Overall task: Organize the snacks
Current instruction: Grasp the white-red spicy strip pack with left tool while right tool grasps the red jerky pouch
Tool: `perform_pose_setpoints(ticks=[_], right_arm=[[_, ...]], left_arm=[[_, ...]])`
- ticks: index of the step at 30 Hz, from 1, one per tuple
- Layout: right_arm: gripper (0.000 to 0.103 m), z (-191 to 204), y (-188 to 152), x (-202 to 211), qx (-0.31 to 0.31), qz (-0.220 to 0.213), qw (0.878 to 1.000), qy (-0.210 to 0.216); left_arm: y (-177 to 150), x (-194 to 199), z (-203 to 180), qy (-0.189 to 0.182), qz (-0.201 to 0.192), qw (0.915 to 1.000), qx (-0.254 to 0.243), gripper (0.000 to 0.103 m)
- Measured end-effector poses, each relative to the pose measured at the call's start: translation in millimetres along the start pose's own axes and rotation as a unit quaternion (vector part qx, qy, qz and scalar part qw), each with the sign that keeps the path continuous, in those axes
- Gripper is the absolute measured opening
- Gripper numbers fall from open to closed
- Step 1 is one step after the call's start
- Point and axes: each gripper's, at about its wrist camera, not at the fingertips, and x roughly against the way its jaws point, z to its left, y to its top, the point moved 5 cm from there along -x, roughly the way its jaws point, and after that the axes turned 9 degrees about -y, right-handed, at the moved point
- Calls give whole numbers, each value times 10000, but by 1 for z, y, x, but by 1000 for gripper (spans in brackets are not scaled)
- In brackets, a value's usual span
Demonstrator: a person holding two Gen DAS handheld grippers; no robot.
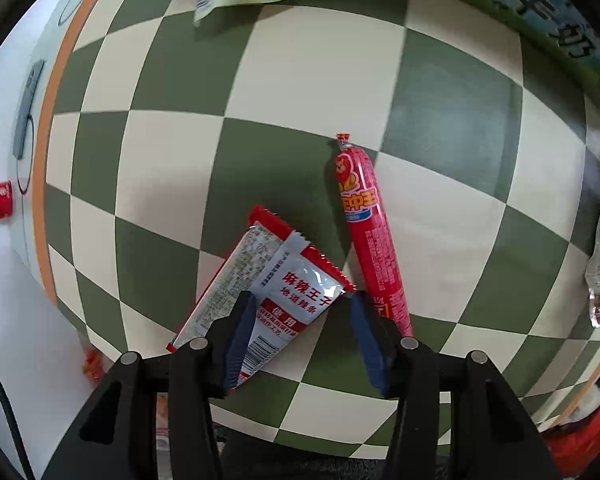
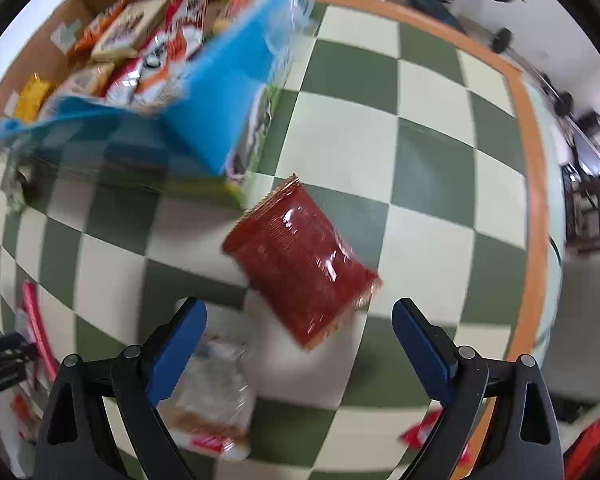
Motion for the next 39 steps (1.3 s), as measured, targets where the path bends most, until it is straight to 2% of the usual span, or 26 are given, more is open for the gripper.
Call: perform_pose_setpoints(ticks=[4, 7, 10, 11, 12, 15, 16, 20, 23, 29, 33, 37, 39], right_arm=[[96, 5, 13, -18, 490, -48, 9988, -27], [96, 3, 21, -32, 519, 131, 9985, 97], [93, -3, 27, -37, 341, 230, 9990, 151], [86, -6, 28, -35, 268, 283, 9992, 114], [80, -9, 29, -34, 191, 312, 9993, 117], [74, -16, 20, -33, -49, 619, 9979, 196], [73, -19, 14, -33, -146, 758, 9968, 208], [73, -14, -12, -33, -382, 1245, 9906, 411], [69, -15, -24, -30, -580, 1324, 9875, 632], [67, -21, -26, -7, -1014, 1165, 9815, 1128], [67, 5, -24, 23, -876, 1010, 9809, 1415], [67, 63, -54, 44, -615, 995, 9792, 1660], [67, 79, -64, 51, -481, 1020, 9789, 1704]], left_arm=[[-2, -4, -14, 22, 24, 10000, -8, 47], [1, -5, -10, 7, 40, 10000, 3, 47], [0, -8, -10, -23, 39, 10000, -35, 47], [0, -9, -9, -35, 44, 10000, -48, 47], [16, -3, -10, -44, 55, 10000, -66, 47], [18, -4, 12, -153, 88, 9998, -123, 47], [11, 9, 16, -182, 110, 9997, -152, 47], [9, 10, 27, -202, 203, 9990, -352, 47], [4, 8, 37, -150, 283, 9979, -567, 47], [-7, 15, 55, -26, 87, 9947, -1021, 47], [-13, 4, 62, 240, 142, 9895, -1417, 47], [-17, -10, 65, 352, 190, 9842, -1723, 52], [-16, -13, 64, 377, 255, 9813, -1869, 53]])
